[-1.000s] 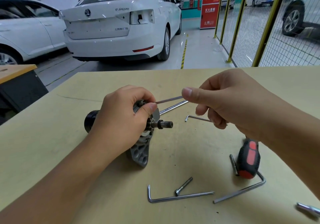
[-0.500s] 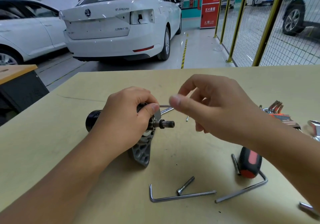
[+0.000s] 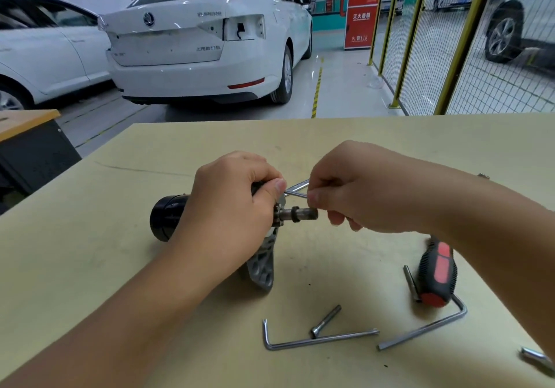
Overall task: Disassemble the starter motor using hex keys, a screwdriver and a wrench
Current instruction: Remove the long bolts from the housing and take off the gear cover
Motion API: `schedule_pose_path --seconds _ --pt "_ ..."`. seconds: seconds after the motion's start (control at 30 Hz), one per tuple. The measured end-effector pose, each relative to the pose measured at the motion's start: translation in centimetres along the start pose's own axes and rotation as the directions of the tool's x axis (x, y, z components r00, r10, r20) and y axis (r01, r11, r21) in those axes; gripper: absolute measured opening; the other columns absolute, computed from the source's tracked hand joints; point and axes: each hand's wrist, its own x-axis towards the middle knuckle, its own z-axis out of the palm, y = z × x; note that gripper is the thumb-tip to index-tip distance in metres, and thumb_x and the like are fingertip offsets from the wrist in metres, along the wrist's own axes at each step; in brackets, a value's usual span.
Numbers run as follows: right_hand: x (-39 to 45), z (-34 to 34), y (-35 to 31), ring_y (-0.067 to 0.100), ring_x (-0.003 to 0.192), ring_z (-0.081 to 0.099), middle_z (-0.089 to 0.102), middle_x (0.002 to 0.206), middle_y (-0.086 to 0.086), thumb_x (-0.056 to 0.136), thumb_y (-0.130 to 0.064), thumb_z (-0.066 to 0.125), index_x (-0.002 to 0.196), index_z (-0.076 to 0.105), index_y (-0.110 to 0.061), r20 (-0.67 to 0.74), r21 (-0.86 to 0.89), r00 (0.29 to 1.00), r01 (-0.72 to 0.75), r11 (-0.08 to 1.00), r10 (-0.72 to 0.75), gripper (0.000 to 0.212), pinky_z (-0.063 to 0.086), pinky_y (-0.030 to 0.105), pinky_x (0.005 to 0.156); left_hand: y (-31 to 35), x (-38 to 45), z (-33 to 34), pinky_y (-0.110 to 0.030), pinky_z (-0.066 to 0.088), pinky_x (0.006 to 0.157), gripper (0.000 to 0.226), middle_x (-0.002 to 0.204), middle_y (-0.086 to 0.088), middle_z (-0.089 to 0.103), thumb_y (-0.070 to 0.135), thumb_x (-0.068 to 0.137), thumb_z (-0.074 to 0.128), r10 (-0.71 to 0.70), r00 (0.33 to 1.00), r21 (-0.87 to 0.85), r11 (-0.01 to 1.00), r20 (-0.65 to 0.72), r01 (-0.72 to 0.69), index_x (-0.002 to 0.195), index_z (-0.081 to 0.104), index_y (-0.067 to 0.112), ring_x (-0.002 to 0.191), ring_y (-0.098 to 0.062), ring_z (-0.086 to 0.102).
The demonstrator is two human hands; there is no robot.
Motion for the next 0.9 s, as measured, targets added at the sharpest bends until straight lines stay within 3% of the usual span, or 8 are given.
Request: schedule_pose_path --seconds 0.1,0.23,0.33,0.4,0.6,0.67,0.8,0.9 --pt "0.1 -1.0 -0.4 0.017 0.053 0.065 0.069 0.059 -0.007 0.101 -0.029 0.059 0.070 0.067 -0.019 0.023 -0.150 1.000 0.009 0.989 -0.005 0.033 0.055 0.033 0.052 0.5 -0.9 0.3 -0.018 0.046 0.080 0.022 0.089 0.004 0.074 0.025 0.106 0.058 0.043 0.998 -0.053 0.998 -0.037 -0.045 0.101 0.078 0.016 0.093 -0.008 0.060" --pt "0.2 -2.8 -0.9 0.008 0.047 0.062 0.069 0.058 -0.013 0.097 -0.032 0.066 0.067 0.068 -0.023 -0.002 -0.291 0.999 0.030 0.956 -0.032 0.031 0.049 0.024 0.044 -0.1 -0.5 -0.5 -0.019 0.050 0.083 0.036 0.097 0.008 0.074 0.045 0.100 0.047 -0.041 0.998 -0.229 0.972 0.036 0.048 0.107 0.076 0.025 0.093 -0.003 0.066" --pt "0.9 -3.5 -1.6 0.004 0.042 0.061 0.068 0.053 -0.011 0.094 -0.029 0.071 0.066 0.071 -0.021 0.014 -0.335 0.999 0.037 0.942 -0.034 0.029 0.037 0.016 0.033 -2.3 1.2 -1.7 -0.032 0.060 0.092 0.031 0.097 0.011 0.079 0.039 0.103 0.053 -0.116 0.989 -0.346 0.928 0.092 0.141 0.103 0.079 0.022 0.090 -0.006 0.075" --pt "1.5 -3.8 -2.1 0.005 0.044 0.064 0.068 0.053 -0.009 0.092 -0.028 0.074 0.067 0.073 -0.020 0.016 -0.387 0.998 0.055 0.920 -0.053 0.026 0.040 0.015 0.035 -3.8 1.9 -2.2 -0.040 0.062 0.090 0.028 0.092 0.003 0.081 0.027 0.108 0.055 -0.116 0.985 -0.359 0.921 0.127 0.154 0.100 0.080 0.018 0.087 -0.010 0.077" --pt "1.4 -3.3 -1.5 0.004 0.057 0.061 0.065 0.057 -0.008 0.085 -0.028 0.081 0.066 0.068 -0.029 -0.042 -0.406 0.988 0.117 0.906 -0.147 0.023 0.043 0.022 0.049 -5.6 1.8 -1.6 -0.042 0.050 0.069 0.039 0.074 -0.003 0.072 0.033 0.099 0.052 0.073 0.980 -0.203 0.979 0.186 -0.034 0.083 0.081 0.013 0.074 -0.026 0.065" --pt "1.4 -2.6 -1.0 0.004 0.064 0.058 0.064 0.065 -0.010 0.090 -0.030 0.075 0.067 0.065 -0.031 -0.031 -0.359 0.985 0.150 0.921 -0.172 0.025 0.042 0.026 0.055 -5.9 2.0 -1.5 -0.042 0.050 0.068 0.038 0.074 -0.002 0.071 0.031 0.100 0.052 0.100 0.979 -0.210 0.976 0.176 -0.062 0.083 0.081 0.012 0.073 -0.025 0.065" --pt "1.8 -1.6 -0.6 0.023 0.079 0.061 0.068 0.081 0.003 0.102 -0.033 0.058 0.084 0.070 -0.013 -0.028 -0.325 0.977 0.190 0.927 -0.210 0.030 0.050 0.034 0.072 -6.1 2.0 -1.5 -0.043 0.052 0.072 0.036 0.082 -0.005 0.075 0.028 0.102 0.053 0.154 0.969 -0.246 0.964 0.191 -0.104 0.092 0.082 0.011 0.080 -0.027 0.068" --pt "1.7 -1.3 -0.8 0.021 0.079 0.061 0.063 0.077 -0.004 0.101 -0.031 0.060 0.081 0.068 -0.019 -0.079 -0.387 0.963 0.208 0.898 -0.257 0.025 0.050 0.032 0.067 -6.0 1.8 -1.4 -0.044 0.053 0.077 0.035 0.090 -0.004 0.076 0.026 0.103 0.051 0.179 0.962 -0.266 0.956 0.208 -0.121 0.099 0.082 0.010 0.087 -0.025 0.070"
